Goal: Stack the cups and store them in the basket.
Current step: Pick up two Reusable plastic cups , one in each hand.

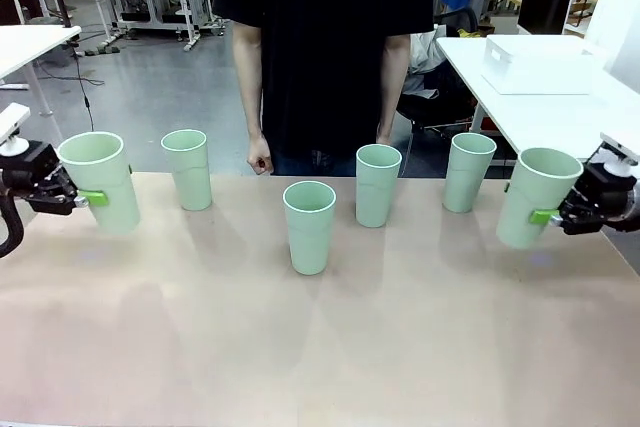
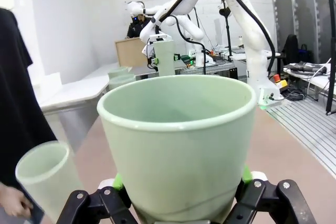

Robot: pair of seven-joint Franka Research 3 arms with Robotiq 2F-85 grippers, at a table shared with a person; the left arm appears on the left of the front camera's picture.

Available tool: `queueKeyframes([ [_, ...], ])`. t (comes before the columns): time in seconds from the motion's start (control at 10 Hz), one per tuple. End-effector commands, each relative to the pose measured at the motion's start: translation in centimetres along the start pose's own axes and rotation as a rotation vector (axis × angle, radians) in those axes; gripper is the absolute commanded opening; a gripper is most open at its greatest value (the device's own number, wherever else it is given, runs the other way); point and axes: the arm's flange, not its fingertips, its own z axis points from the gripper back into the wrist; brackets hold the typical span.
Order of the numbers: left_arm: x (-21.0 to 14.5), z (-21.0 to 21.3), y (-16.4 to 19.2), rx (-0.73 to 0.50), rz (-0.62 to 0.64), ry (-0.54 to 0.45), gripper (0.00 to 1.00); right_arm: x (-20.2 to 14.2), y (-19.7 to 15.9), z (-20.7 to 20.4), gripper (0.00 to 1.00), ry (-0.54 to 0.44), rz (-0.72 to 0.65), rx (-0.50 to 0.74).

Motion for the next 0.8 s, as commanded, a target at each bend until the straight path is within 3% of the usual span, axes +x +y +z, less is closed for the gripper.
queueKeyframes([
  [0.0,3.2,-3.0,-2.4,0.032,-0.005,-0.008,0.87,2.7,1.4,-4.2,0.85,0.038,-0.028,-0.066],
  [0.2,5.6,-7.0,-4.0,0.026,-0.017,-0.003,0.87,4.2,2.3,-8.1,0.85,0.034,-0.012,-0.075],
  [0.7,8.8,-12.5,-5.9,0.048,-0.022,-0.086,0.87,5.4,1.9,-12.2,0.85,-0.007,0.026,-0.083],
])
